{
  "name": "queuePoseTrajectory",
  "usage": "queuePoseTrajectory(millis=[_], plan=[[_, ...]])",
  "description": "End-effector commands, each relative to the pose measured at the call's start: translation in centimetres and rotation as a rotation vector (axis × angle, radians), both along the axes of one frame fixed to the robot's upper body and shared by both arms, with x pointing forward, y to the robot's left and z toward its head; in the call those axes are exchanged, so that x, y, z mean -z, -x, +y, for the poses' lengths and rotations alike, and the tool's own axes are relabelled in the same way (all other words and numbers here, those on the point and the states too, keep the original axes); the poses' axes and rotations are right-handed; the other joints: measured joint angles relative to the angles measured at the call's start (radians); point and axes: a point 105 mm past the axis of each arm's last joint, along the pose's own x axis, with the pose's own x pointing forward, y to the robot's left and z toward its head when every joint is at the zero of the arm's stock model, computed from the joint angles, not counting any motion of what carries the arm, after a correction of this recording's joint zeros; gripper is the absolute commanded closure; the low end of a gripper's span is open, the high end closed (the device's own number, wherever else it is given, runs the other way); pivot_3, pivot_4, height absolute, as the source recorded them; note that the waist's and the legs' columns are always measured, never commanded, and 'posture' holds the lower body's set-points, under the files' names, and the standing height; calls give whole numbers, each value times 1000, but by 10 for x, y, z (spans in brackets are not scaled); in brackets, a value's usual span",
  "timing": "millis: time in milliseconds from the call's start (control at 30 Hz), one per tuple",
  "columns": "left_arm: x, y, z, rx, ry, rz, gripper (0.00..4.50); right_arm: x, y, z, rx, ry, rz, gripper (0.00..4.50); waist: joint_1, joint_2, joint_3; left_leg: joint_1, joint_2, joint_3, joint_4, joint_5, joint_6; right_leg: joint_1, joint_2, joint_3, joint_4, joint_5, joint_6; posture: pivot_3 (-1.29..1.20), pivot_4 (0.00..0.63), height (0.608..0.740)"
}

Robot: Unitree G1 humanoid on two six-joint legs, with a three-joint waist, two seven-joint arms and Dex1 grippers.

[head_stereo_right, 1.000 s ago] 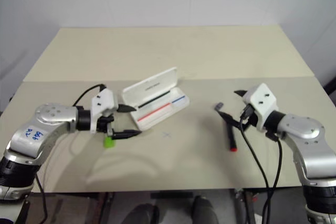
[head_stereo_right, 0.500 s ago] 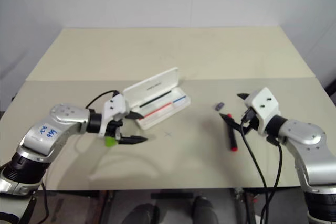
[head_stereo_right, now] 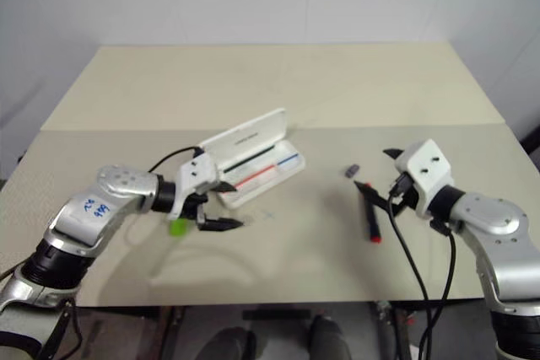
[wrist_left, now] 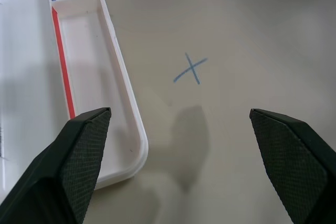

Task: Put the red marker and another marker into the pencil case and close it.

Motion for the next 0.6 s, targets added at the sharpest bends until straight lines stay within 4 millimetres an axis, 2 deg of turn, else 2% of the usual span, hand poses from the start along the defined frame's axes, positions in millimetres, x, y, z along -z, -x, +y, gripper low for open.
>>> queuePoseTrajectory(millis=[33,233,267,367,600], plan=[[-4,-6,-3,-11,-29,-32,18,-14,4,0,5,-7,-56,0,0,0,0,0,0,0,0,0,0,0,0,0,0,0,0,0,150,740],[-3,-7,-9,-4,-35,-26,18,-14,7,0,9,-6,-54,0,1,0,0,0,0,0,0,0,0,0,0,0,0,0,0,0,150,740],[-3,-7,-9,-5,-36,-25,420,-14,7,0,10,-6,-53,0,1,0,0,0,0,0,0,0,0,0,0,0,0,0,0,0,150,740],[-1,-9,-10,-8,-54,-16,1245,-14,8,-1,14,-2,-49,0,1,0,0,0,0,0,0,0,0,0,0,0,0,0,0,0,150,740],[3,-10,-9,-20,-105,1,3720,-14,9,-1,17,-1,-51,0,2,0,0,0,0,0,1,0,0,0,0,0,0,0,1,0,150,740]])
